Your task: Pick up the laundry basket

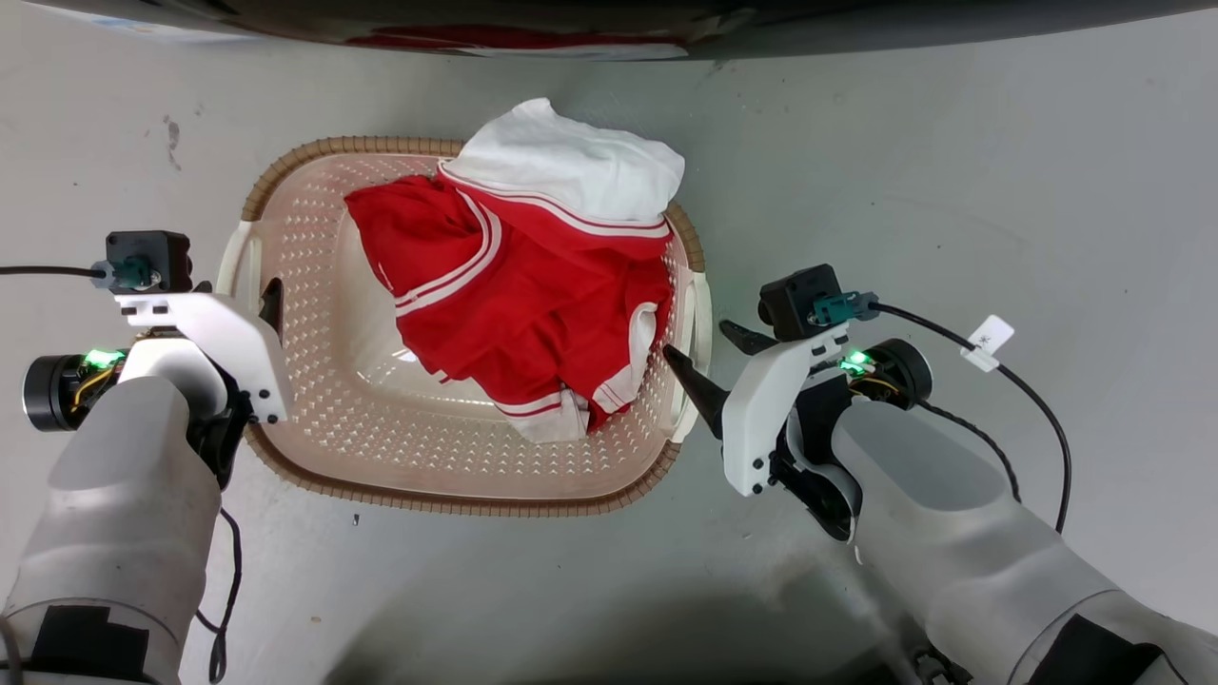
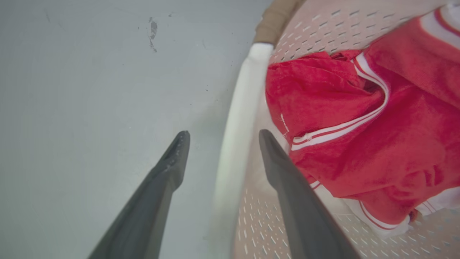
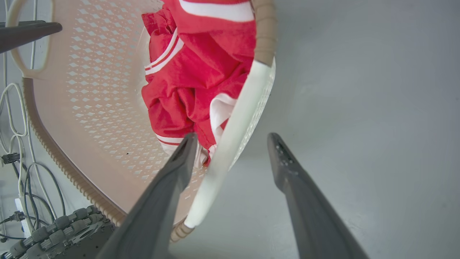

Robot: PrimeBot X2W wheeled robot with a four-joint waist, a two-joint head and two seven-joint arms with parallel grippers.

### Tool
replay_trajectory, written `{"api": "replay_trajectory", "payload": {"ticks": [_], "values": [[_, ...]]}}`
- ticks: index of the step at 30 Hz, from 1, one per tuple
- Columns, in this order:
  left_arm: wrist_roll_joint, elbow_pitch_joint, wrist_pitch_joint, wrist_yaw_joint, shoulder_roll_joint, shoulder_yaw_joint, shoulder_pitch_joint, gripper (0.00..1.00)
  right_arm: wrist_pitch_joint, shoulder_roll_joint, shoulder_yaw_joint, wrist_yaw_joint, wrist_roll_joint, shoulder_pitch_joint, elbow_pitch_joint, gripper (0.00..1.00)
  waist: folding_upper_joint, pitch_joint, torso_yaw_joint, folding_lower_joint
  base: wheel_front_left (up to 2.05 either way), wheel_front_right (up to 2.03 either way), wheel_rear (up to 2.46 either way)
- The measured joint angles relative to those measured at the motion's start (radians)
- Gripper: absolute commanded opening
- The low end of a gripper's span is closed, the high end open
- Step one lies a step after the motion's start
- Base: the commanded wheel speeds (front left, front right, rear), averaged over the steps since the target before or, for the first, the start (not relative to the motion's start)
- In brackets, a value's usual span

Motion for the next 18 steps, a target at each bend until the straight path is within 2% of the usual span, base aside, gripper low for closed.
{"api": "replay_trajectory", "payload": {"ticks": [3,4,5,6,7,18], "values": [[-0.018,0.002,0.017,0.0,-0.003,-0.003,-0.002,1.0,0.007,0.0,0.021,0.0,0.021,-0.007,0.0,1.0,0.0,0.008,0.001,0.0,0.0,0.0,0.0],[-0.021,0.002,0.018,0.0,-0.005,-0.006,-0.003,1.0,0.01,0.0,0.028,0.0,0.03,-0.009,0.0,0.95,0.0,0.011,0.001,0.0,0.0,0.0,0.0],[-0.029,0.0,0.021,0.0,-0.006,-0.01,-0.004,0.49,0.01,0.0,0.034,0.0,0.035,-0.012,0.001,0.6,0.0,0.013,0.002,0.0,0.0,0.0,0.0],[-0.035,-0.002,0.023,0.0,-0.008,-0.014,-0.005,0.06,0.01,0.0,0.041,0.0,0.041,-0.014,0.002,0.34,0.0,0.015,0.003,0.0,0.0,0.0,0.0],[-0.04,-0.003,0.023,0.0,-0.009,-0.017,-0.005,0.0,0.01,0.0,0.046,0.0,0.047,-0.015,0.003,0.0,0.0,0.016,0.004,0.0,0.0,0.0,0.0],[-0.114,-0.026,0.065,-0.004,-0.015,-0.068,0.016,0.0,0.012,-0.004,0.098,-0.002,0.1,-0.032,0.031,0.0,0.0,-0.003,0.011,0.0,0.0,0.0,0.0]]}}
